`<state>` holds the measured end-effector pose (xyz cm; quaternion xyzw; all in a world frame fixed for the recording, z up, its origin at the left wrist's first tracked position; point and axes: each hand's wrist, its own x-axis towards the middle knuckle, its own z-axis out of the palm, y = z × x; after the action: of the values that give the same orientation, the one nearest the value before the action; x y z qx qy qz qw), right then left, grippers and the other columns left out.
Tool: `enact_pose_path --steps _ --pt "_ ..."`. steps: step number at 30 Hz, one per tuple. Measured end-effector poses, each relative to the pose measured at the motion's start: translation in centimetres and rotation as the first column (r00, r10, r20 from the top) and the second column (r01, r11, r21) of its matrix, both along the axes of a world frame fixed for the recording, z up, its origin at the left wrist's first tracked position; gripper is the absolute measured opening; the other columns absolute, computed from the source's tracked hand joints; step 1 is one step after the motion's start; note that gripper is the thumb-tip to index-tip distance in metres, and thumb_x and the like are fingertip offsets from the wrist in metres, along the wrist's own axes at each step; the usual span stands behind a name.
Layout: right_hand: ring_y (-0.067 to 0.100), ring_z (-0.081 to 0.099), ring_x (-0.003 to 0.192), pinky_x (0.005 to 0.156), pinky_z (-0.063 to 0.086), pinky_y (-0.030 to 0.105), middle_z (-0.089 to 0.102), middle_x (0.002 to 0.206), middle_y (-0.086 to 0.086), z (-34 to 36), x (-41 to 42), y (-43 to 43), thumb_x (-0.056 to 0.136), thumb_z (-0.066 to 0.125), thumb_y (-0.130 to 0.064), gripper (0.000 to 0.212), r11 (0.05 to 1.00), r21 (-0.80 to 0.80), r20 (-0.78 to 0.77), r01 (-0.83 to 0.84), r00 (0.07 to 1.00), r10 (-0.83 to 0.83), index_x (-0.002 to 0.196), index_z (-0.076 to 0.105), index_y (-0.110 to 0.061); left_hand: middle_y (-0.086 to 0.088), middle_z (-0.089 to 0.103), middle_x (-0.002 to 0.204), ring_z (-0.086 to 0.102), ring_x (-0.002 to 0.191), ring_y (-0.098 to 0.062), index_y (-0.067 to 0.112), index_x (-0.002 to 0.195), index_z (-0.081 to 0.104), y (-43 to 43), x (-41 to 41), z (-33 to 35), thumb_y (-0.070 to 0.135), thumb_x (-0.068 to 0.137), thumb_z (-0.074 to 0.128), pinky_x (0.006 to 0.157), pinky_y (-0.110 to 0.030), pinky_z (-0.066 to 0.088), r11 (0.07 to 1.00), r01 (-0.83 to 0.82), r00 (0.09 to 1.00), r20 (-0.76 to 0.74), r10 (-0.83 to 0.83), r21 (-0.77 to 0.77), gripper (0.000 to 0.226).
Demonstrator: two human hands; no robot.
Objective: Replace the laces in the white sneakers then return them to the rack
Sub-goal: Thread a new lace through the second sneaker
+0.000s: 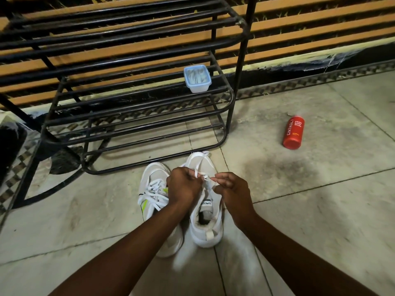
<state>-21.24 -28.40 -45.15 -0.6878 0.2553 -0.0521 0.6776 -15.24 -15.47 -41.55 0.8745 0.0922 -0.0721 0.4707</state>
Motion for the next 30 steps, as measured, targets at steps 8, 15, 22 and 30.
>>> enact_pose_path --steps 8,15,22,30 --pt "0.019 0.074 0.098 0.102 0.051 0.051 0.078 0.091 0.006 0.0 -0.1 -0.1 0.070 0.071 0.013 0.036 0.994 0.100 0.014 0.044 0.999 -0.046 0.096 0.073 -0.012 0.006 0.072 0.072 0.071 0.077 -0.016 0.017 0.074 0.068 0.7 -0.3 -0.7 0.020 0.084 0.080 0.077 -0.034 0.057 0.974 0.188 0.969 0.140 -0.205 0.124 0.016" --pt "0.011 0.073 0.098 0.098 0.054 0.048 0.078 0.095 -0.004 -0.4 0.0 0.0 0.075 0.072 0.005 0.033 0.998 -0.059 0.049 0.003 0.999 0.000 0.101 0.072 -0.016 0.002 0.072 0.066 0.071 0.068 -0.013 0.015 0.070 0.070 0.7 -0.1 -1.2 0.013 0.078 0.084 0.077 -0.033 0.058 0.991 0.134 0.985 0.108 -0.136 0.029 0.016" --pt "0.012 0.072 0.101 0.100 0.053 0.049 0.078 0.098 -0.004 -0.7 0.0 -0.3 0.075 0.070 0.009 0.036 0.999 -0.043 0.054 -0.003 0.999 0.005 0.103 0.071 -0.014 0.004 0.070 0.066 0.069 0.071 -0.014 0.015 0.071 0.068 0.7 0.2 -1.6 0.016 0.082 0.080 0.075 -0.035 0.057 0.973 0.205 0.961 0.166 -0.220 0.105 0.017" --pt "0.004 0.071 0.103 0.100 0.054 0.039 0.077 0.103 -0.007 -0.6 -0.3 -0.1 0.079 0.069 0.009 0.037 0.994 -0.095 0.063 -0.048 0.997 0.054 0.106 0.069 -0.016 0.007 0.062 0.060 0.063 0.065 -0.017 0.021 0.069 0.060 0.4 0.2 -1.9 0.018 0.088 0.073 0.069 -0.036 0.054 0.945 0.242 0.918 0.264 -0.297 0.220 0.023"
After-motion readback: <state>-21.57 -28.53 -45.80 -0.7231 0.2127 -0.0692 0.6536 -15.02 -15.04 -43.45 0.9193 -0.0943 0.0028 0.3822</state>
